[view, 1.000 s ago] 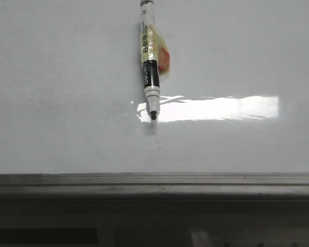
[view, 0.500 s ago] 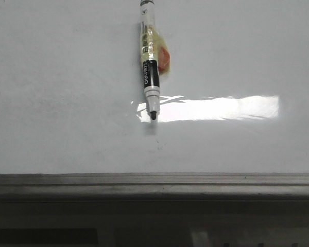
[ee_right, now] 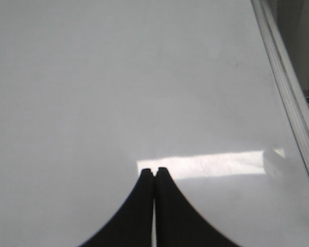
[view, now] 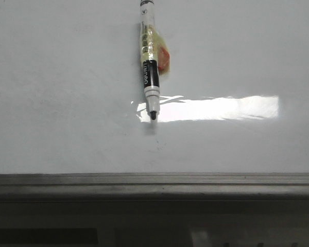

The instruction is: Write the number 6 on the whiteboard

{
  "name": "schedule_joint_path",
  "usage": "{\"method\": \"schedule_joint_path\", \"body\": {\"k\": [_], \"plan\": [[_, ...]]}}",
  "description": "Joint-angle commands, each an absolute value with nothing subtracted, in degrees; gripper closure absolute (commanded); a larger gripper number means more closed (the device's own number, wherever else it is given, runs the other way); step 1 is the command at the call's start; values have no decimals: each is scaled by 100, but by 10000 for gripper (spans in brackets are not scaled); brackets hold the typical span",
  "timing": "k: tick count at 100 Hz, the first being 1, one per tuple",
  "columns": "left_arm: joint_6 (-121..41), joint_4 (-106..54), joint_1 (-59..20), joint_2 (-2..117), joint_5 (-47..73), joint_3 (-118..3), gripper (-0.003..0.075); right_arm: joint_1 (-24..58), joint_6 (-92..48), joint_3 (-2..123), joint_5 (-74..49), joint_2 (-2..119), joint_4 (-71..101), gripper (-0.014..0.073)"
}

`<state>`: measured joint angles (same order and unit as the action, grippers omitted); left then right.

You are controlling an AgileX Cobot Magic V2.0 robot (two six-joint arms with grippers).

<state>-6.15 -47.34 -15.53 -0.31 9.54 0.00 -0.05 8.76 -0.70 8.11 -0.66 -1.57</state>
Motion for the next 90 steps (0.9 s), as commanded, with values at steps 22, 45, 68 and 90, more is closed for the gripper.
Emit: {"method": "schedule_joint_path", "body": {"k": [22,45,68,90], "plan": [[-556,-6270,-1533,-193,309,120,741,-43,2127,-17,1606,-149,1377,657],[-886,-5819,-1546,-179,877,-300,741,-43,2251,669,553,-149,1393,657],[-1020,-3689,-1535,464,1461,-1232,740,183,1250,1768,-1629,219,1094,657],[-1127,-2912,-1535,1652,1920,-2122,668,635,57,2752,-2982,828,1159,657]]}}
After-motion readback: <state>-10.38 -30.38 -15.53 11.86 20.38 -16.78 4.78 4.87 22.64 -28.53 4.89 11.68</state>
